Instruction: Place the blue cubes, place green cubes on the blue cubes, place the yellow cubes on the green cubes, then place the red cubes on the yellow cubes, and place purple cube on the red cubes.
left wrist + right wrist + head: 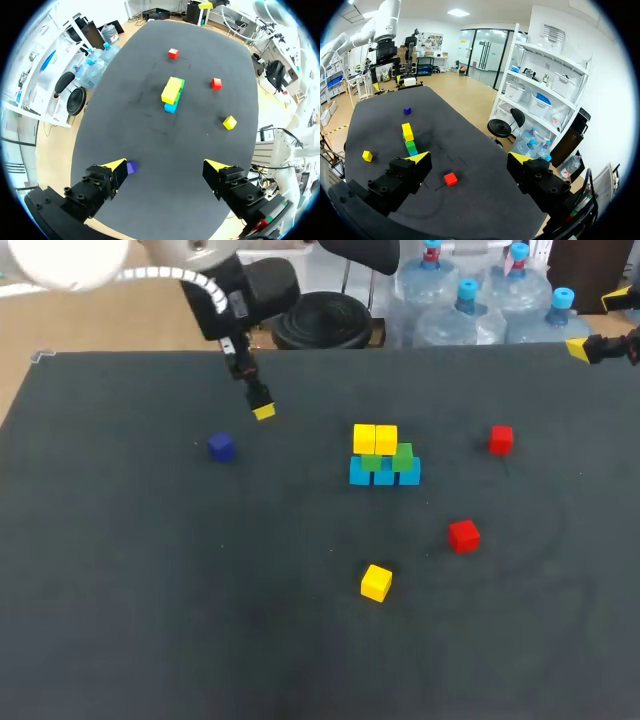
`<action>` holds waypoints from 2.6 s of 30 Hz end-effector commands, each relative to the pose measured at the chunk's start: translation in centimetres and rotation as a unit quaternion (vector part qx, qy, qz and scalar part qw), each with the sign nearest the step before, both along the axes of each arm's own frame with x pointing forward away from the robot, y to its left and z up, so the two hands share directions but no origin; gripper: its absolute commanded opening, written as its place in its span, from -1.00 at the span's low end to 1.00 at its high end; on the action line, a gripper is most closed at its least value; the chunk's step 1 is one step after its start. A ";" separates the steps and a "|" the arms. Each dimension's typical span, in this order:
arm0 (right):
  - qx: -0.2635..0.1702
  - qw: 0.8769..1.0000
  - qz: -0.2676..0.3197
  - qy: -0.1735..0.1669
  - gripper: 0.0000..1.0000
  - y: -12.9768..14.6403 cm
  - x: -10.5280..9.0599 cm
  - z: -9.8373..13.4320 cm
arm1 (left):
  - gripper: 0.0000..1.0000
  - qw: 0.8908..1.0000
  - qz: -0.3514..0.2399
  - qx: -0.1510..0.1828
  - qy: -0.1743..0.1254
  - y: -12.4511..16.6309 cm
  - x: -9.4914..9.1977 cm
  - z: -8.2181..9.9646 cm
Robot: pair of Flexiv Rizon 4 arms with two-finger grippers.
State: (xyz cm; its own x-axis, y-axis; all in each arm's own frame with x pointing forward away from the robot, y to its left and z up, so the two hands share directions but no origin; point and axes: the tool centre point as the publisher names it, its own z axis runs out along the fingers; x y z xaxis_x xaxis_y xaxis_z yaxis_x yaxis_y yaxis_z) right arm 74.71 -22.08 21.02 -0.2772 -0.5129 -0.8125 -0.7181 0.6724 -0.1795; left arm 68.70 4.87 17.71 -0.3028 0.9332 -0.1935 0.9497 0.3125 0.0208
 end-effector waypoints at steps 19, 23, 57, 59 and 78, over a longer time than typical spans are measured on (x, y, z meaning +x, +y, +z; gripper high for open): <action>0.000 1.000 0.000 0.000 1.00 0.0 0.0 0.0 | 1.00 0.978 0.029 -0.148 -0.141 4.3 3.5 3.6; 0.000 1.000 0.000 0.000 1.00 0.0 0.0 0.0 | 1.00 0.976 0.013 -0.147 -0.158 4.1 4.4 4.7; -0.215 0.932 0.288 0.039 1.00 9.3 -9.0 2.0 | 1.00 0.977 0.004 -0.140 -0.163 4.2 5.1 5.5; -0.220 0.923 0.310 0.064 1.00 9.9 -10.9 1.4 | 1.00 0.977 0.004 -0.140 -0.163 4.2 5.1 5.5; -0.250 0.832 0.495 0.029 1.00 16.1 -17.0 -1.3 | 1.00 0.977 0.004 -0.140 -0.163 4.2 5.1 5.5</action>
